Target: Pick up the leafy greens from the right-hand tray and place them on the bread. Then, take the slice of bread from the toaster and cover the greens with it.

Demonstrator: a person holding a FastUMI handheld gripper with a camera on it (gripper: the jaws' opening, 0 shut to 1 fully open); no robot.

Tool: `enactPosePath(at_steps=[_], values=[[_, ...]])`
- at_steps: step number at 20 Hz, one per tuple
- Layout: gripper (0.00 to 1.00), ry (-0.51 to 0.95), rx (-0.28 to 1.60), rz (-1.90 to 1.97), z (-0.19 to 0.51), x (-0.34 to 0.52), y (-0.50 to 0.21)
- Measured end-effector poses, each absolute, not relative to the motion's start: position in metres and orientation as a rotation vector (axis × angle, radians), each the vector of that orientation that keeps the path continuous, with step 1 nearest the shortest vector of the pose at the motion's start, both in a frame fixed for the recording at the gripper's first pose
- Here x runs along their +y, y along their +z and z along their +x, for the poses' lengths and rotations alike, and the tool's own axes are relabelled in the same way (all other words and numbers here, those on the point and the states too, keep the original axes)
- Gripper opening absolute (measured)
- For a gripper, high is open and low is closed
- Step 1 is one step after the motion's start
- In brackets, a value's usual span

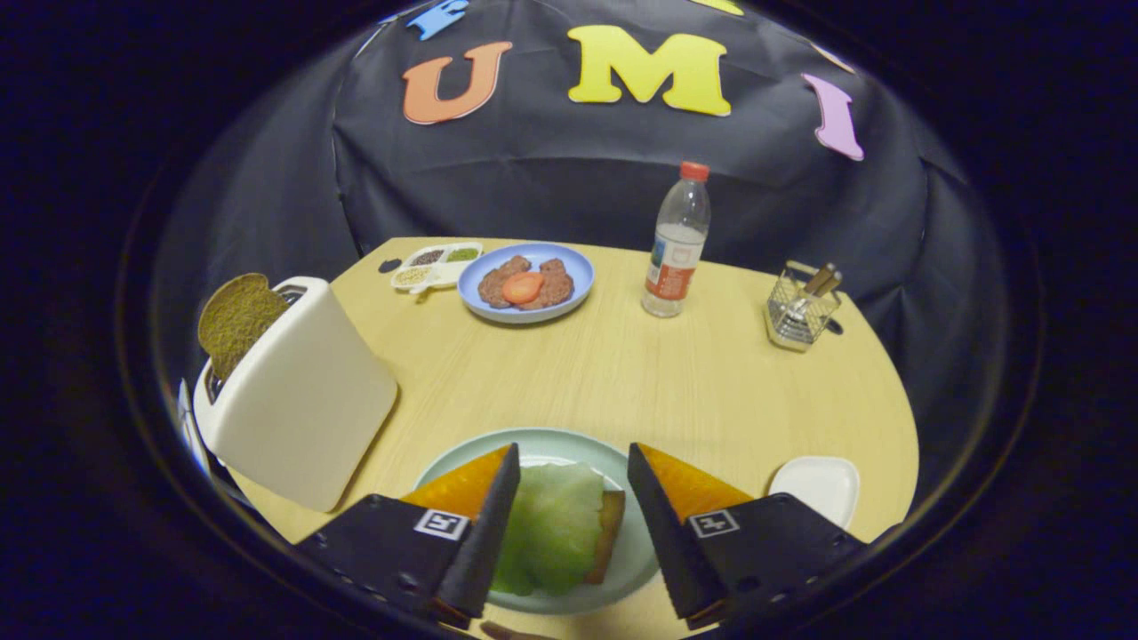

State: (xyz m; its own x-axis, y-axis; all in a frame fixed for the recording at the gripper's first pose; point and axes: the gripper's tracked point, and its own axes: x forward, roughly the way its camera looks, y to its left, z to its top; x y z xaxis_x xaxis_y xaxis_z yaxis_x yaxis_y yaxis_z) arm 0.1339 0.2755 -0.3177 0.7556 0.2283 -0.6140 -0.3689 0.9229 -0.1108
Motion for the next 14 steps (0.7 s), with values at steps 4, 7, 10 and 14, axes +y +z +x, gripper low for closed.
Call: enactPosePath(at_steps=[4,7,10,14], values=[[0.93,0.355,0.504,-0.272,0.114,0.296,-0.262],[0.96,0.376,0.431,-0.257,0.095,0.323,-0.222],[0.96,0.401,0.397,-0.216,0.073,0.358,-0.193],[0.96,0.422,0.361,-0.194,0.053,0.409,-0.172]])
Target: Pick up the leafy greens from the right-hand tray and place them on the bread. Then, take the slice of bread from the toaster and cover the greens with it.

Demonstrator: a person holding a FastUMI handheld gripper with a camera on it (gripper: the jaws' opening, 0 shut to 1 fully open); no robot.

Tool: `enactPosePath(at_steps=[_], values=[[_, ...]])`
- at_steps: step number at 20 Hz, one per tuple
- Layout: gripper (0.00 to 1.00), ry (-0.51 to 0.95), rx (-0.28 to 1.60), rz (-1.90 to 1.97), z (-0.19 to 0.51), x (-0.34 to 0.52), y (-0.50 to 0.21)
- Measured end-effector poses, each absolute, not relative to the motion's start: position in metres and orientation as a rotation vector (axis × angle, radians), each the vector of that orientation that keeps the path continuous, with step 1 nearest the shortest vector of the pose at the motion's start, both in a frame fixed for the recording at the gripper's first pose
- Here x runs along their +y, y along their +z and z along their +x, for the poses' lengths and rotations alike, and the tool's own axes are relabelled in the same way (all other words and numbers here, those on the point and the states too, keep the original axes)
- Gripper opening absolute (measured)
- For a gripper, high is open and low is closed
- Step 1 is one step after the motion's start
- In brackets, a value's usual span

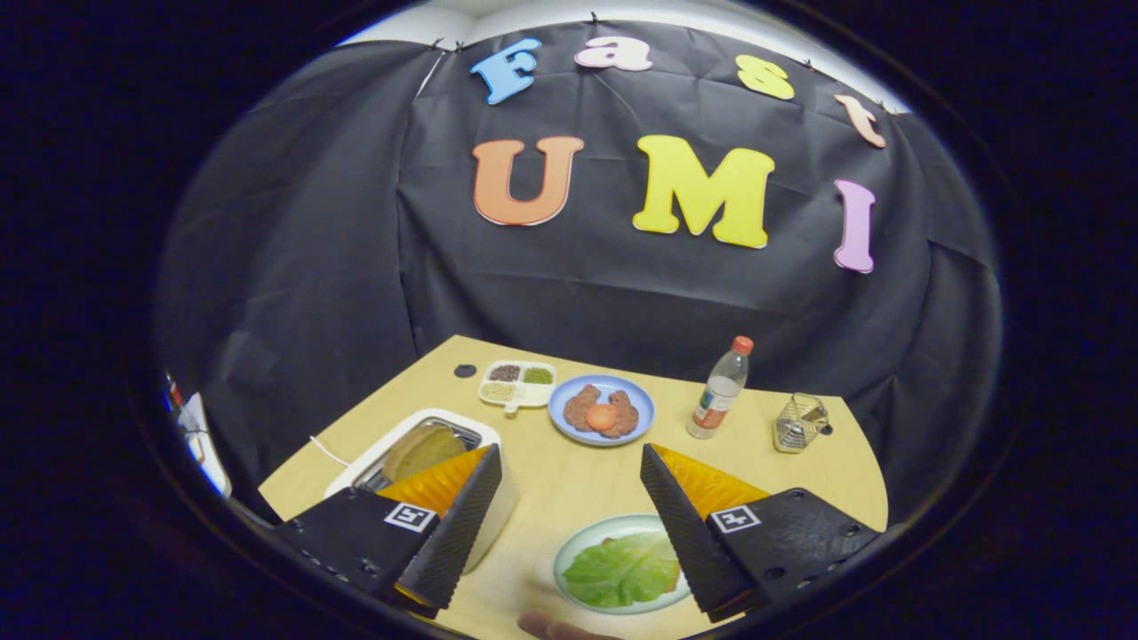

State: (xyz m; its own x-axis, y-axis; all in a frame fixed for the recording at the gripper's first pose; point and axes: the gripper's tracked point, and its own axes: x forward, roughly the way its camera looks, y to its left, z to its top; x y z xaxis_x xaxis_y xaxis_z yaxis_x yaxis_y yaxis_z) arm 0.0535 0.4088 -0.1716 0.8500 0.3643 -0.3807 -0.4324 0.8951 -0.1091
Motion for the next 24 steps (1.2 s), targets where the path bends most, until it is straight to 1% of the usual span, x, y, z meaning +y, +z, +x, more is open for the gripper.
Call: enactPosePath(at_steps=[6,9,12,13,16,20,24], values=[[0.96,0.395,0.386,-0.17,0.029,0.481,-0.183],[0.93,0.339,0.402,-0.166,0.028,0.505,-0.194],[0.84,0.301,0.439,-0.165,0.029,0.525,-0.21],[0.84,0.294,0.457,-0.165,0.03,0.531,-0.216],[0.75,0.256,0.468,-0.184,0.037,0.54,-0.226],[0.62,0.195,0.52,-0.167,0.045,0.539,-0.239],[0.46,0.135,0.582,-0.163,0.045,0.529,-0.252]])
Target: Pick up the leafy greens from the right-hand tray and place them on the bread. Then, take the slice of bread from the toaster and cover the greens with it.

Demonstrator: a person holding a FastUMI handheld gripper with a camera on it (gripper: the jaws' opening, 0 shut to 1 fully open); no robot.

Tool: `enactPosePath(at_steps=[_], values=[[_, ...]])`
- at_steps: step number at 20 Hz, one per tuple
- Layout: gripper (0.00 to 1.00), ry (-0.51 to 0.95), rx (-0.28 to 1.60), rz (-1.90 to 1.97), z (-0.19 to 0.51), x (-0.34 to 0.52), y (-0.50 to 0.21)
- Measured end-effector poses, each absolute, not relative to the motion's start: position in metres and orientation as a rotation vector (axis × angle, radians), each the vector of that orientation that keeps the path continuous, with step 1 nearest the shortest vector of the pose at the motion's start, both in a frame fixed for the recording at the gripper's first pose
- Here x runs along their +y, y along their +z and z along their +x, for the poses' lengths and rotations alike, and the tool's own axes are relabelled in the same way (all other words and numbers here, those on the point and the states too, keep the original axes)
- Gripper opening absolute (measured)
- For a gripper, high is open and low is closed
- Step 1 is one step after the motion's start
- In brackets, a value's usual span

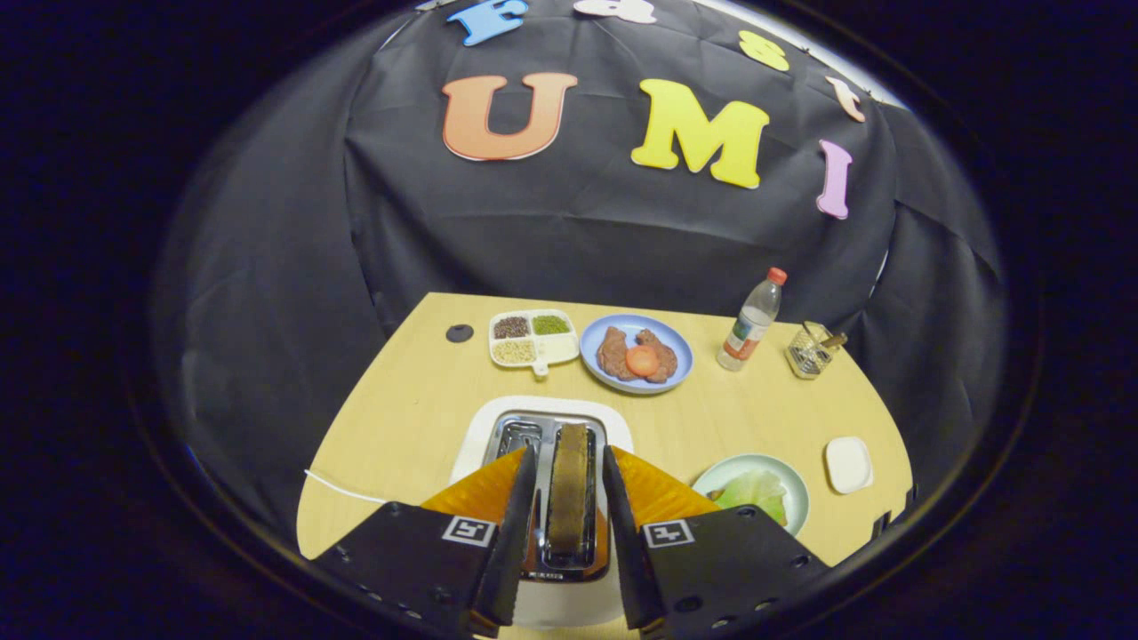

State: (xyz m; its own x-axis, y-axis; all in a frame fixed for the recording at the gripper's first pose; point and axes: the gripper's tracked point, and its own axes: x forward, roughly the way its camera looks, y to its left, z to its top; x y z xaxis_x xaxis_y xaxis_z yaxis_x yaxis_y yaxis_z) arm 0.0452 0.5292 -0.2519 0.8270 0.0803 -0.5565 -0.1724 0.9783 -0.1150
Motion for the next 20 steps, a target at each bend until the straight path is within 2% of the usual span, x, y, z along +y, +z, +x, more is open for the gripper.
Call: enactPosePath(at_steps=[2,3,6,12,20], values=[[0.28,0.133,0.611,-0.161,0.043,0.529,-0.257],[0.23,0.131,0.615,-0.159,0.043,0.529,-0.257],[0.12,0.146,0.604,-0.174,0.045,0.529,-0.251],[0.12,0.183,0.517,-0.131,0.035,0.52,-0.202],[0.12,0.197,0.477,-0.035,0.024,0.442,-0.129]])
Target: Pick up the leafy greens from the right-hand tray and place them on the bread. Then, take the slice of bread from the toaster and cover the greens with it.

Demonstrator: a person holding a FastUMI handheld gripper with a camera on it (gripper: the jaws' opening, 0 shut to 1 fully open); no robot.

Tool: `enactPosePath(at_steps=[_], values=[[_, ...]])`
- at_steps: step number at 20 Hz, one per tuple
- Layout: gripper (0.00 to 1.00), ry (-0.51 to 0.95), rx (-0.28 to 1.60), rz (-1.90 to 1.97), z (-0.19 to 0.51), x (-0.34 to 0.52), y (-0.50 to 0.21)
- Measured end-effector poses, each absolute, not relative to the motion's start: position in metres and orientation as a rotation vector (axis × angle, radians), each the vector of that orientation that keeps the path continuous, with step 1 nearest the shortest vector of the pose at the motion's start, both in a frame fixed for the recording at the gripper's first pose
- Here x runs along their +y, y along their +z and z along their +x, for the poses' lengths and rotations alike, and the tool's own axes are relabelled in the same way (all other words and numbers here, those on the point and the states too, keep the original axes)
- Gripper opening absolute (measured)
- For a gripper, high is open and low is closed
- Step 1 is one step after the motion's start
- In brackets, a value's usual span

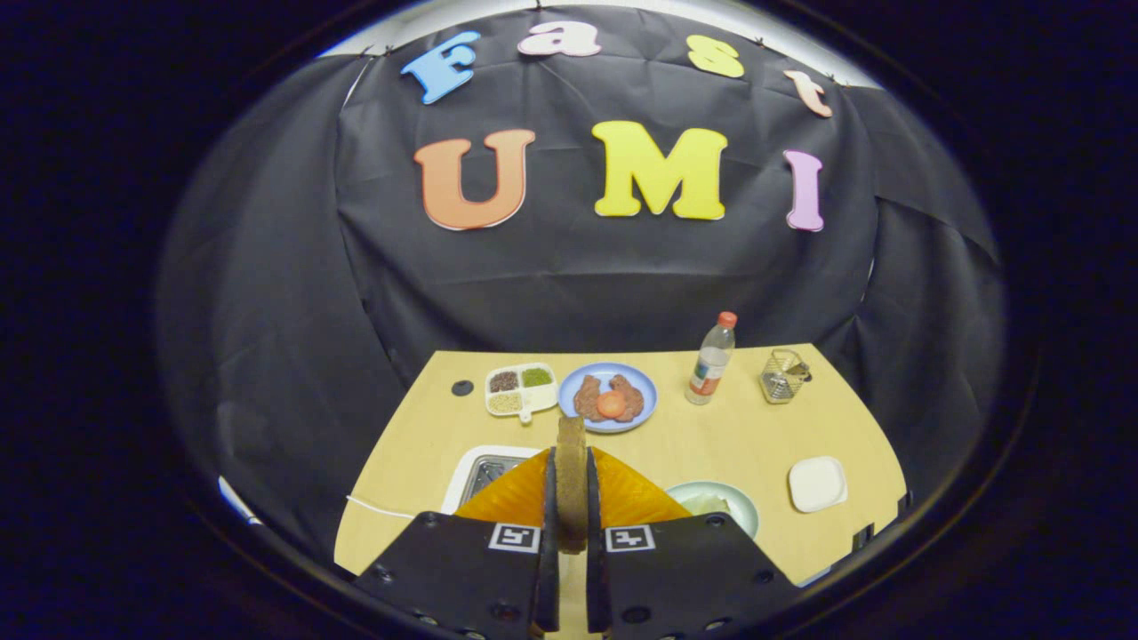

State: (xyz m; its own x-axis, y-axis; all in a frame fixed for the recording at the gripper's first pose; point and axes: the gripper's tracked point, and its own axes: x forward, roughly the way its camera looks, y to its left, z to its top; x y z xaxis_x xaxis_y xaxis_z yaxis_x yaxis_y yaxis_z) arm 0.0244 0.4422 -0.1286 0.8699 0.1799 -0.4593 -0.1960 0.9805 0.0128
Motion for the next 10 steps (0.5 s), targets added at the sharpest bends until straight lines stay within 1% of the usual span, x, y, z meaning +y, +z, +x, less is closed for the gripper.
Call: enactPosePath(at_steps=[5,10], values=[[0.12,0.159,0.496,0.005,0.039,0.377,-0.129],[0.12,0.111,0.567,0.031,0.059,0.327,-0.176]])
